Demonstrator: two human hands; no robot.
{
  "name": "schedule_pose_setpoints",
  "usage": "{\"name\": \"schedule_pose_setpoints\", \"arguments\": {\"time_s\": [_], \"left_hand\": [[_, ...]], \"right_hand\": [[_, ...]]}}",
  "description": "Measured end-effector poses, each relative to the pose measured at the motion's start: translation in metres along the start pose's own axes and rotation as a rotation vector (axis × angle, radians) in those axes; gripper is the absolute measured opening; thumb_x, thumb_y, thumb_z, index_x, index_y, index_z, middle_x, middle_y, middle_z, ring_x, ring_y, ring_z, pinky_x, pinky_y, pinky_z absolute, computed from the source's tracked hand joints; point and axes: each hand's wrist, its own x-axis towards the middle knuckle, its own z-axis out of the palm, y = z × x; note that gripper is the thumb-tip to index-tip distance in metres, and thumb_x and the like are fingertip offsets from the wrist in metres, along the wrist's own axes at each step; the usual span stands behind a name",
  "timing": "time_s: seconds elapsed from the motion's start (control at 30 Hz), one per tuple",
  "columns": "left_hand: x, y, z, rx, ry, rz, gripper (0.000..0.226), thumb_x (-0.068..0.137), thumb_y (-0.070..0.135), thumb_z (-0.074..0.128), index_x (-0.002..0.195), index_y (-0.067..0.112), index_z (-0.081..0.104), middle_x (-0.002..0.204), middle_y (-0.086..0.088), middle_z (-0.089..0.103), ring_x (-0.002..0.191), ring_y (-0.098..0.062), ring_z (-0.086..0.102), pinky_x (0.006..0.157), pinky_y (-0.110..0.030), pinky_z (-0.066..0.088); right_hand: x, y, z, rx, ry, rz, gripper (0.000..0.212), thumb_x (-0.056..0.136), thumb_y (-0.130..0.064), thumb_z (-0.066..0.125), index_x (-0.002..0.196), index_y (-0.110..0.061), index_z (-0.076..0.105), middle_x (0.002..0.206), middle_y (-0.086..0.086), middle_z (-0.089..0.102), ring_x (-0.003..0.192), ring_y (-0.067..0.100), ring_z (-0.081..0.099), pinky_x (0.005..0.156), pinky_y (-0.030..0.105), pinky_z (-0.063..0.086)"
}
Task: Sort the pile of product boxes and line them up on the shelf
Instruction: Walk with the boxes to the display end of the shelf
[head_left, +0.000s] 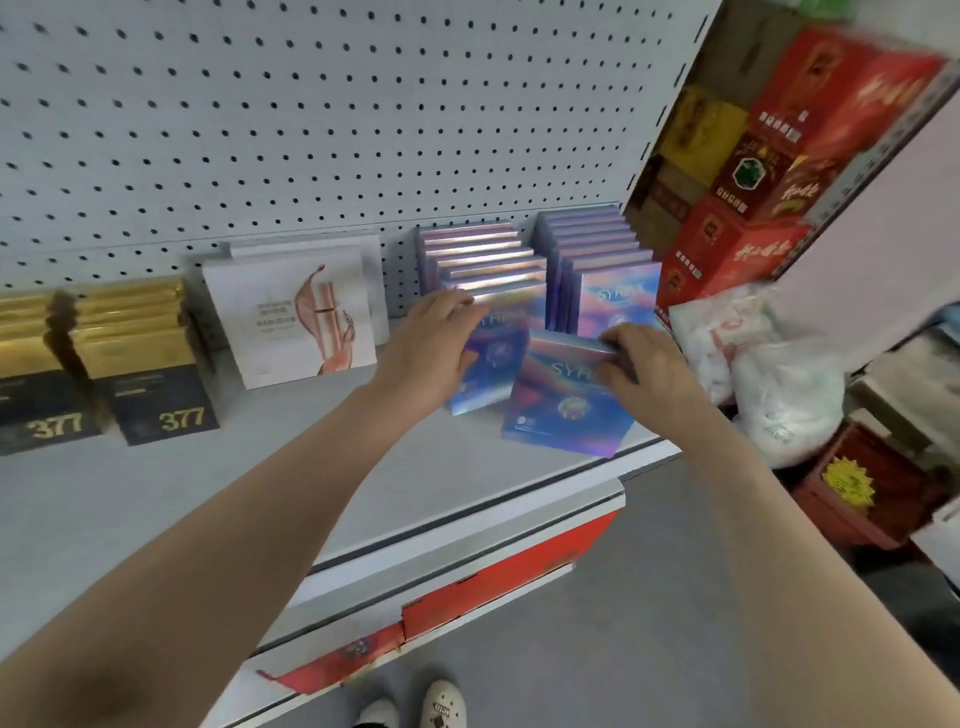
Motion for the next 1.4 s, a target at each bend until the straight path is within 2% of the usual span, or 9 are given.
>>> {"name": "schedule_pose_setpoints", "arguments": {"time_s": [0.2, 0.37, 0.5, 0.67, 0.8, 0.9, 1.0, 1.2, 1.4], "left_hand": [[0.043, 0.010, 0.028, 0.167, 0.035, 0.109, 0.065, 0.072, 0.010, 0.078, 0.132, 0.010, 0.052, 0.134, -0.013, 0.050, 0.124, -0.037, 0.045, 0.102, -0.046, 0.039], [0.062, 0.024, 0.046, 0.241, 0.010, 0.047, 0.084, 0.061, 0.009, 0.084, 0.136, 0.009, 0.047, 0.137, -0.014, 0.047, 0.123, -0.038, 0.046, 0.098, -0.047, 0.040], [0.079, 0.026, 0.066, 0.353, -0.019, -0.043, 0.095, 0.055, 0.021, 0.086, 0.138, 0.006, 0.043, 0.136, -0.019, 0.046, 0.124, -0.038, 0.044, 0.102, -0.048, 0.035], [0.088, 0.033, 0.087, 0.468, 0.031, -0.164, 0.096, 0.055, 0.031, 0.082, 0.138, 0.005, 0.042, 0.137, -0.019, 0.046, 0.127, -0.037, 0.043, 0.105, -0.049, 0.032], [0.091, 0.043, 0.091, 0.496, 0.019, -0.239, 0.096, 0.060, 0.028, 0.082, 0.142, 0.008, 0.037, 0.144, -0.016, 0.040, 0.134, -0.035, 0.036, 0.108, -0.047, 0.028], [0.091, 0.046, 0.091, 0.506, 0.040, -0.254, 0.095, 0.058, 0.026, 0.085, 0.141, 0.008, 0.040, 0.143, -0.015, 0.042, 0.134, -0.034, 0.038, 0.108, -0.046, 0.028], [0.091, 0.046, 0.091, 0.511, 0.040, -0.253, 0.097, 0.055, 0.026, 0.087, 0.140, 0.008, 0.043, 0.142, -0.016, 0.045, 0.132, -0.035, 0.040, 0.107, -0.047, 0.029], [0.090, 0.051, 0.084, 0.517, -0.026, -0.248, 0.099, 0.058, 0.029, 0.087, 0.142, 0.008, 0.039, 0.143, -0.017, 0.043, 0.133, -0.037, 0.038, 0.107, -0.051, 0.029], [0.068, 0.059, 0.061, 0.467, 0.067, -0.153, 0.065, 0.072, 0.022, 0.079, 0.130, 0.006, 0.054, 0.133, -0.017, 0.053, 0.127, -0.039, 0.046, 0.109, -0.053, 0.033]], "right_hand": [[-0.004, 0.047, -0.010, -0.031, 0.065, 0.055, 0.033, 0.079, -0.025, 0.056, 0.106, -0.007, 0.062, 0.096, 0.014, 0.060, 0.088, 0.034, 0.054, 0.079, 0.031, 0.035], [0.007, 0.094, -0.013, -0.033, 0.061, 0.068, 0.033, 0.079, -0.024, 0.056, 0.107, -0.009, 0.064, 0.098, 0.013, 0.059, 0.091, 0.037, 0.054, 0.080, 0.031, 0.034], [0.046, 0.124, -0.012, 0.050, 0.015, -0.048, 0.023, 0.081, -0.013, 0.065, 0.103, -0.006, 0.065, 0.095, 0.014, 0.060, 0.090, 0.034, 0.055, 0.081, 0.030, 0.036], [0.101, 0.147, -0.005, 0.152, 0.058, -0.227, 0.031, 0.077, -0.006, 0.064, 0.108, -0.007, 0.068, 0.094, 0.007, 0.063, 0.091, 0.025, 0.057, 0.080, 0.020, 0.035], [0.112, 0.152, 0.022, 0.042, 0.126, -0.270, 0.049, 0.078, -0.014, 0.071, 0.124, -0.023, 0.058, 0.117, 0.008, 0.053, 0.109, 0.030, 0.049, 0.098, 0.042, 0.041], [0.111, 0.152, 0.037, -0.126, 0.097, -0.349, 0.072, 0.068, -0.031, 0.079, 0.134, -0.022, 0.052, 0.131, 0.010, 0.045, 0.123, 0.031, 0.043, 0.109, 0.050, 0.029], [0.115, 0.152, 0.041, -0.140, 0.096, -0.353, 0.081, 0.064, -0.029, 0.083, 0.137, -0.023, 0.049, 0.136, 0.012, 0.044, 0.130, 0.032, 0.039, 0.114, 0.053, 0.020], [0.119, 0.150, 0.034, -0.247, 0.036, -0.373, 0.081, 0.065, -0.036, 0.083, 0.137, -0.022, 0.049, 0.139, 0.011, 0.046, 0.130, 0.034, 0.040, 0.110, 0.053, 0.027], [0.128, 0.138, 0.022, -0.227, 0.128, -0.530, 0.049, 0.085, -0.044, 0.066, 0.123, -0.014, 0.057, 0.119, 0.008, 0.057, 0.111, 0.033, 0.052, 0.098, 0.041, 0.033]]}}
